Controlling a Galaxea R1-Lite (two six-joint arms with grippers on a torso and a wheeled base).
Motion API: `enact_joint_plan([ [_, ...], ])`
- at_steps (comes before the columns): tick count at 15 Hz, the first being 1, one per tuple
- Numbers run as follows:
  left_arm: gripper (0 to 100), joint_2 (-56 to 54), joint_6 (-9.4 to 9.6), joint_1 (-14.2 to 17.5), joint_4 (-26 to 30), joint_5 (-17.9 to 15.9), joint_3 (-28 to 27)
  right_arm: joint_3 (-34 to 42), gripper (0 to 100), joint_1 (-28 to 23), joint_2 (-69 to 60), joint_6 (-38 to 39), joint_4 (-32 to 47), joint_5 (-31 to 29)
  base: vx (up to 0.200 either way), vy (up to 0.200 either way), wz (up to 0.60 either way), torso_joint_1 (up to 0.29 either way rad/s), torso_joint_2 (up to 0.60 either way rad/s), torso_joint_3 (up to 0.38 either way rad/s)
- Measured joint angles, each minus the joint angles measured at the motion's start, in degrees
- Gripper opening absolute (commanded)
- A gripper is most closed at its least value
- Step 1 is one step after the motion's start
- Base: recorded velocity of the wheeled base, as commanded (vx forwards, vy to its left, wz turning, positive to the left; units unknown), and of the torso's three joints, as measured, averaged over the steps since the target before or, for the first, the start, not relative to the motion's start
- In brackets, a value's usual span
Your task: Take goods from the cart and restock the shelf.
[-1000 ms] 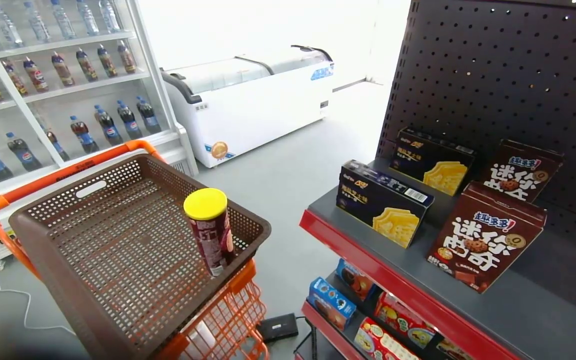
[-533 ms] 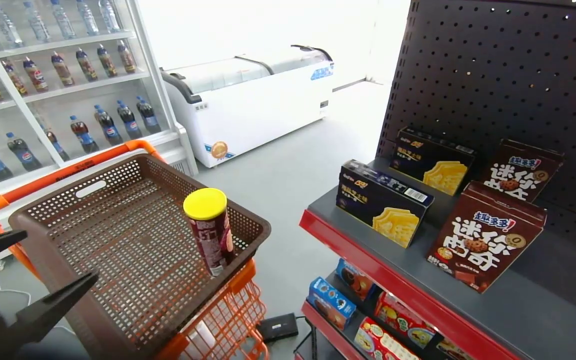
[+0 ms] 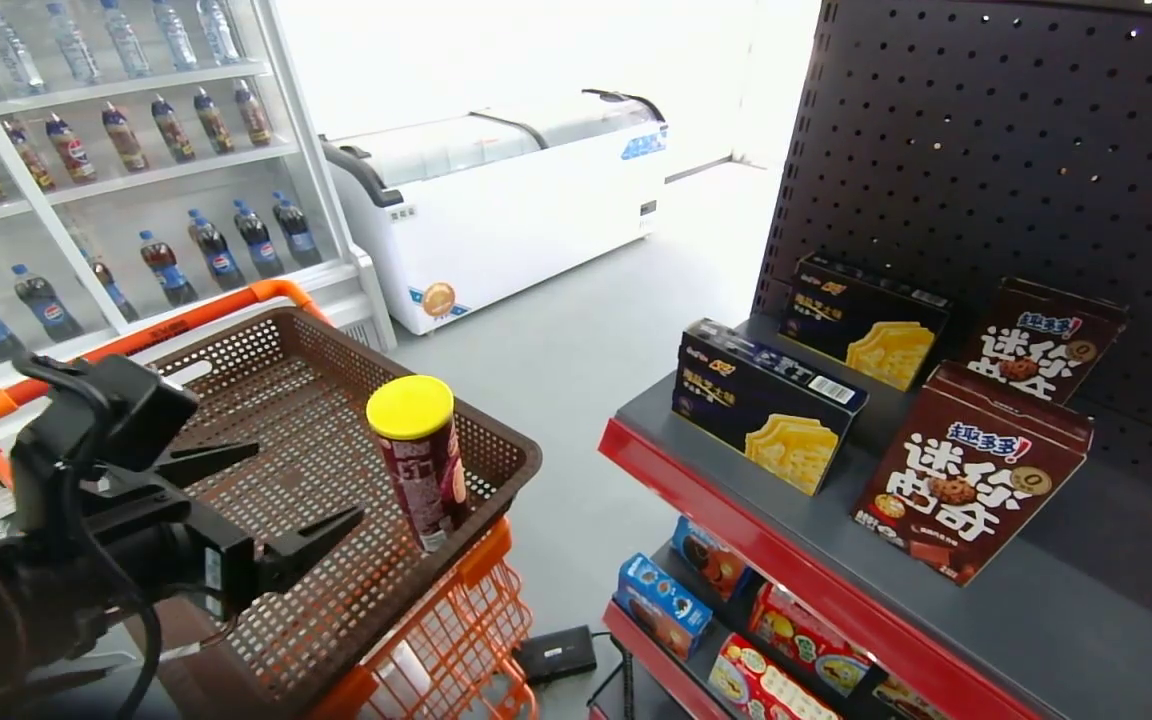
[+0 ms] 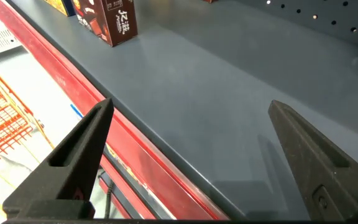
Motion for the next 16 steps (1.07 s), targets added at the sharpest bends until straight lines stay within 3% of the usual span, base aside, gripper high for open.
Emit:
enact_joint_plan([
  [7,100,17.88,-0.29,-6.73,-17.16,4.46,-0.52,0.00,100,0.00,0.00,-0.02,0.00,0.00,0.000,0.000,0.00,0.000,0.00,0.000],
  [16,100,30.67,-0.27,-6.51,-32.17,6.46,-0.94,0.00,100,0.00,-0.02,-0.02,0.00,0.00,0.000,0.000,0.00,0.000,0.00,0.000],
])
